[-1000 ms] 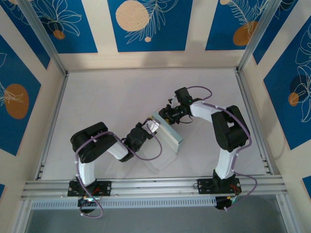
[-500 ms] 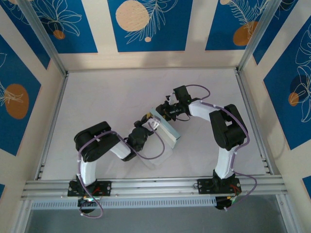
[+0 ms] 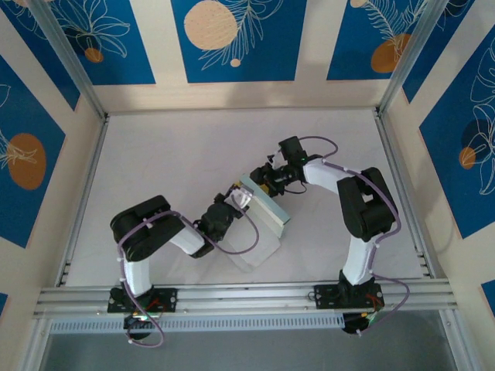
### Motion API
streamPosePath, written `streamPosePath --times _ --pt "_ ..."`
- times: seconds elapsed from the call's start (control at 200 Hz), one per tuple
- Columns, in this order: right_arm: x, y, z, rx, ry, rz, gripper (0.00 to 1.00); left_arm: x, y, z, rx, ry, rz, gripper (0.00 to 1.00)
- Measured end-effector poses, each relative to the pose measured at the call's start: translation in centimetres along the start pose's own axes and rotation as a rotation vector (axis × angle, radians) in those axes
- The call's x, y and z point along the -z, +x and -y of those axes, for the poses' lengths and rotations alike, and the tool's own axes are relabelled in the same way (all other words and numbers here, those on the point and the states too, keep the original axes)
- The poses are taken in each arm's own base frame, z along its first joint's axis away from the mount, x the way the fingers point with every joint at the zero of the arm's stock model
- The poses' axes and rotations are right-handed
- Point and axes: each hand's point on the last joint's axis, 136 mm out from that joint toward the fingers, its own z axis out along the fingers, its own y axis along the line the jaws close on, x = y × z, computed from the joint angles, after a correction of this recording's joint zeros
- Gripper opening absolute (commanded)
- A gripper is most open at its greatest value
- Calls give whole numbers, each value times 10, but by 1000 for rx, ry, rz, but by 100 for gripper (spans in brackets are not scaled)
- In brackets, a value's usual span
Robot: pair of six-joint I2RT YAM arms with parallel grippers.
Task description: Fold the paper box
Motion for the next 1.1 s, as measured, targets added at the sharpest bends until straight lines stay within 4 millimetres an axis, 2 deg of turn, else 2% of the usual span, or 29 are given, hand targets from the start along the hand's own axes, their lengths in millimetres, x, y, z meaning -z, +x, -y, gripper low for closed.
streamPosePath --times 0.055,0.105,0.235,0.335,0.44,0.575,0.75,0.985,1.1 --pt "10 3 2 10 31 9 57 1 -3 5 24 32 15 0" --pt "18 6 -1 31 49 15 60 1 -3 8 36 54 20 6" --pt "47 12 -21 112 46 53 62 2 8 19 47 122 -11 17" --pt "67 14 -33 155 26 89 63 4 17 27 50 164 -44 33" --pt "78 10 -30 155 34 115 63 6 22 30 52 185 -60 44" --pt "83 7 -19 148 70 128 63 14 20 28 61 201 -65 53" --pt "89 9 -17 175 103 138 63 26 -6 14 99 191 -6 63" --pt "108 15 -34 280 129 201 58 53 -52 -17 214 168 80 60" --pt "104 27 -42 359 154 196 58 58 -78 -32 296 171 97 60"
